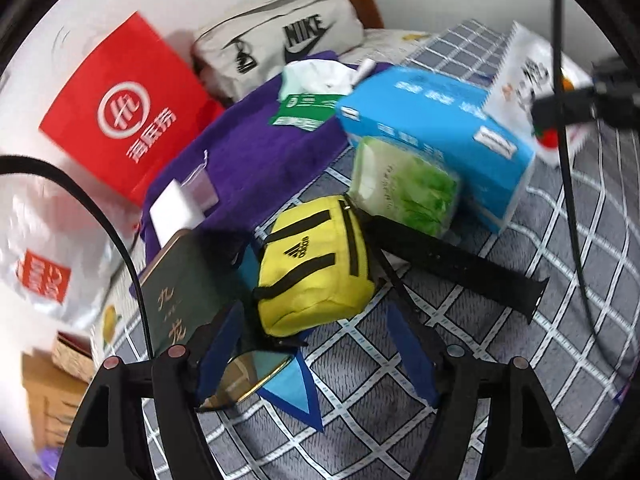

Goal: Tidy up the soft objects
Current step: 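Grasp the yellow Adidas pouch with the left tool while the right tool grasps the white snack packet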

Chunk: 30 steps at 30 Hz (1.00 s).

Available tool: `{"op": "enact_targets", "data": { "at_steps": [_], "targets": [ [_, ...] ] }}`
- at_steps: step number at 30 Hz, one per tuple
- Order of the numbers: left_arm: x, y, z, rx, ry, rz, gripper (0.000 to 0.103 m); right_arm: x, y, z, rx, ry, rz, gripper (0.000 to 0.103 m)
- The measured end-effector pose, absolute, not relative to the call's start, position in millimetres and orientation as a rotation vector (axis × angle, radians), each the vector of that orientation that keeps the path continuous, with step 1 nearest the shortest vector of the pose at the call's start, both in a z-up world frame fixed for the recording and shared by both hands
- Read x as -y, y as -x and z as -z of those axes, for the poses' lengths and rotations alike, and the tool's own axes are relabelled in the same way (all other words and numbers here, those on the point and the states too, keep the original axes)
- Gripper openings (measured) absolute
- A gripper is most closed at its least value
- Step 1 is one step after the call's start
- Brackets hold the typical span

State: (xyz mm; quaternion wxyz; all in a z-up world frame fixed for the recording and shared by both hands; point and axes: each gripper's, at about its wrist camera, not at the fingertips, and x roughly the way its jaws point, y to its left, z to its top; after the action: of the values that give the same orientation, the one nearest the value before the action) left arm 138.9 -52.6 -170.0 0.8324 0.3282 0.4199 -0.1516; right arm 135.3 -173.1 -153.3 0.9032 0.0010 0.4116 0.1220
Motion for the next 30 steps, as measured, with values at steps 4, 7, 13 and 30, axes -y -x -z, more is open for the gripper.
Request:
{"op": "enact_targets", "data": {
  "at_steps": [4,7,13,30],
  "targets": [
    [61,-149,184,-0.892,-0.776,0.289,0.076,182,-137,153,-0.851,-0.018,-0.244,0.004],
    [65,-154,192,-0.879,-0.818,0.280,0.073,184,-138,153,-0.851,-0.021,-0.245,0.004],
    [67,-160,191,-0.906,-0.764,0.320,0.040,184,-139,152,-0.851,-0.019,-0.249,0.004],
    [49,-133,133,-0.881,-0.498,0.415,0.028,172,-129,139,-0.821,0.046,-0.234,0.004]
  ]
}}
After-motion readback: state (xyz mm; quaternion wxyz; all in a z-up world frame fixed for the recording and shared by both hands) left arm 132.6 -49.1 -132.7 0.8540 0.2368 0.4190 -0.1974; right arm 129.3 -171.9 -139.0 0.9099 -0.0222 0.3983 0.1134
